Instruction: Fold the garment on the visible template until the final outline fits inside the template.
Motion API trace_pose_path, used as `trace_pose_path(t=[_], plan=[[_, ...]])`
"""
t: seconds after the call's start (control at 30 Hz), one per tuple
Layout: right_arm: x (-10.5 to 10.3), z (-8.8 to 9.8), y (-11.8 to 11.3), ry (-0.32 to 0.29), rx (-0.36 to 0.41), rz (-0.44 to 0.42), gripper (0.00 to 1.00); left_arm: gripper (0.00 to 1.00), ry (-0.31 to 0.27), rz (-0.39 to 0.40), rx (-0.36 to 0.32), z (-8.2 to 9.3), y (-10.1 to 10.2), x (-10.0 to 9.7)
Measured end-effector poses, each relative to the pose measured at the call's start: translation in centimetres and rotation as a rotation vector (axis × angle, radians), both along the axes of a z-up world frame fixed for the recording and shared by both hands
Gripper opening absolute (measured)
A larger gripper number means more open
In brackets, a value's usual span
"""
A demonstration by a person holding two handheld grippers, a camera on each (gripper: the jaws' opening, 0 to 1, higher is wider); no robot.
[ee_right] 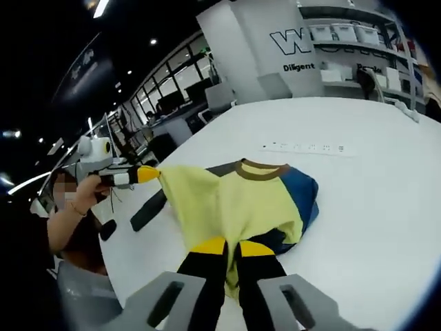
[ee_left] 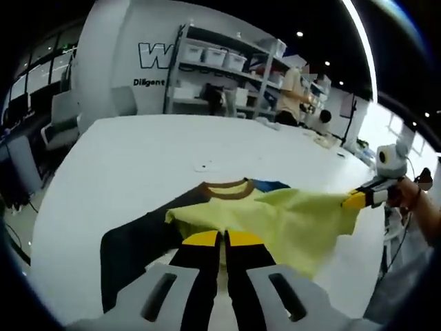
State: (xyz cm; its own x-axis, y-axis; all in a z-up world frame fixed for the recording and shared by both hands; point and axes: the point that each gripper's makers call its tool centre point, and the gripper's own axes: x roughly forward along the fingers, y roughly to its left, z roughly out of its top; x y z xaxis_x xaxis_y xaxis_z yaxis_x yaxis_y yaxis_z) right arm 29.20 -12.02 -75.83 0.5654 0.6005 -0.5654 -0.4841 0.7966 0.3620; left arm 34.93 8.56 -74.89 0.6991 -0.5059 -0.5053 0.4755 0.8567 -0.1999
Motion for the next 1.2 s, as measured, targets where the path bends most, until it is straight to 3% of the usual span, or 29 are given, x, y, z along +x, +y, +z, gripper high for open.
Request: trace_pose_path(t=[0.4, 0.57, 0.63, 0.8, 1.0, 1.13, 1.2], plan=[[-4.4, -0.2, 0.8, 0.061, 0.030, 0.024, 0.00, 0.00, 0.033, -0.054, 0.028, 0.7, 1.6, -2.9], [-5.3, -1.4, -0.1, 0.116, 0.015, 0.011, 0.00, 0.00, 0.120, -0.055, 0.041, -0.2, 3.1, -4.2], [-5.3, -1.8, -0.4, 0.133, 0.015, 0.001, 0.00, 0.00, 0.192, -0.033, 0.044, -0.8, 3.4, -5.5], [-5.6, -2.8, -0.7, 0.171, 0.027, -0.017, 0.00, 0.00, 0.209, -0.027, 0.101, -1.9, 3.8, -6.8], [-5.9, -4.9, -1.2, 0.223, -0.039, -0.009, 0.00, 0.00, 0.287, -0.001, 0.146, -4.0, 5.2, -7.9], [-6.2, -5.6, -1.4, 0.215, -0.093, -0.006, 0.00, 0.00, 0.283, 0.004, 0.153, -5.1, 5.7, -7.8], [-6.1, -6.0, -2.0, 0.188, -0.156, -0.001, 0.00, 0.00, 0.318, 0.008, 0.146, -6.0, 6.0, -8.2]])
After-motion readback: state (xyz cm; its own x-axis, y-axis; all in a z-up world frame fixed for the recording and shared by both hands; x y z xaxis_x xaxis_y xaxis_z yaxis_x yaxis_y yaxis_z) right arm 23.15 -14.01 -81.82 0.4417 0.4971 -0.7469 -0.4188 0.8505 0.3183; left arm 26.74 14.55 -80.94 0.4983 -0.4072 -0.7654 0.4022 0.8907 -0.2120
